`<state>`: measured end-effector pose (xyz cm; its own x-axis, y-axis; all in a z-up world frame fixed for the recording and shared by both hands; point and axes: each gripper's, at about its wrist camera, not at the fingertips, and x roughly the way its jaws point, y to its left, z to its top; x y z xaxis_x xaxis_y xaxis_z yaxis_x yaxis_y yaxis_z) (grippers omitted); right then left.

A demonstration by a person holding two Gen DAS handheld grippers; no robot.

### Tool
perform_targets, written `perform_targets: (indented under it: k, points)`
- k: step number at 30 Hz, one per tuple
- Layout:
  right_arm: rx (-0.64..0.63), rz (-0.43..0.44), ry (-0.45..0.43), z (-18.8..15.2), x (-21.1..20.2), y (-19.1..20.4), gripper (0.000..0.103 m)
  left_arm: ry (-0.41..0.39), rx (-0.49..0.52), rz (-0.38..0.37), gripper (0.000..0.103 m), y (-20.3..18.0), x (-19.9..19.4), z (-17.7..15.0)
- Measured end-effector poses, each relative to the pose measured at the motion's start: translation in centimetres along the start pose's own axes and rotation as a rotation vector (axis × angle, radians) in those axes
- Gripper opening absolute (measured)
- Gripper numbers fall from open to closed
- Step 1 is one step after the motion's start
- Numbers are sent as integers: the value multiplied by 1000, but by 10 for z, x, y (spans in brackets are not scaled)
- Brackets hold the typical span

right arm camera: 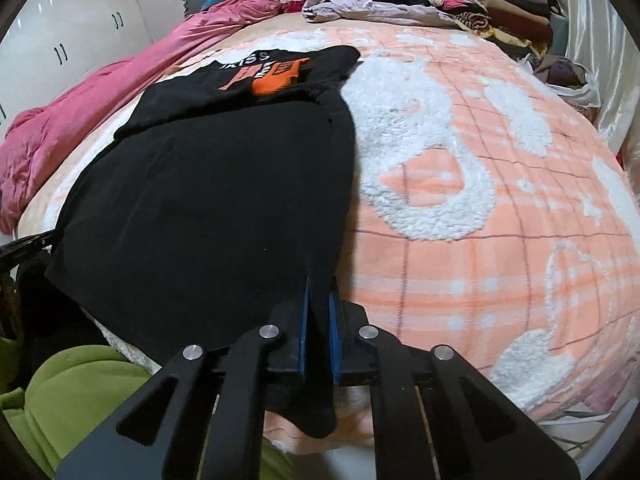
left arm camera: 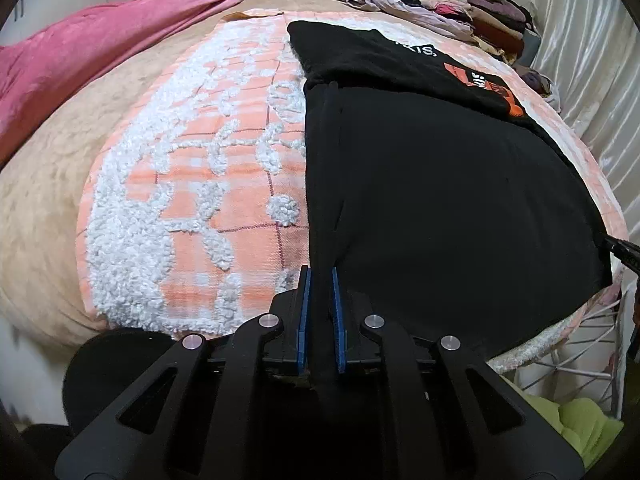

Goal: Fold small clothes
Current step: 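Close both grippers on the hem edge of the black shirt, then lift the hem with both grippers and fold it over toward the collar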

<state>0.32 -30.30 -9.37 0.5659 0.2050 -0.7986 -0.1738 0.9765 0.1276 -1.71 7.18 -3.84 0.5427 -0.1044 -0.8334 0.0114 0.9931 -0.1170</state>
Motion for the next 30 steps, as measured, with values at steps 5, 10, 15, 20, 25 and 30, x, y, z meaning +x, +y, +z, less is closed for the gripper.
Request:
perform_targets:
  k: [5,10,15,20,25,30]
  points:
    - [0,-17,13,-4,6,0,10,14,-25,-16,6,6,2,-1]
    - [3,-2,11,-3,3,-1,19,30,-22,-24,13,4,4,-4]
    - [7,8,12,-7,0,-3,28,48,-12,-32,19,-1,6,-7]
    - [3,19,13,-10,0,-2,29,56,9,-18,26,-9,10,-10]
    - [2,43,11,-11,3,0,30,53,4,-10,28,-11,11,-10]
    - [3,60,0,-10,7,1,30,49,11,5,28,-13,12,-10]
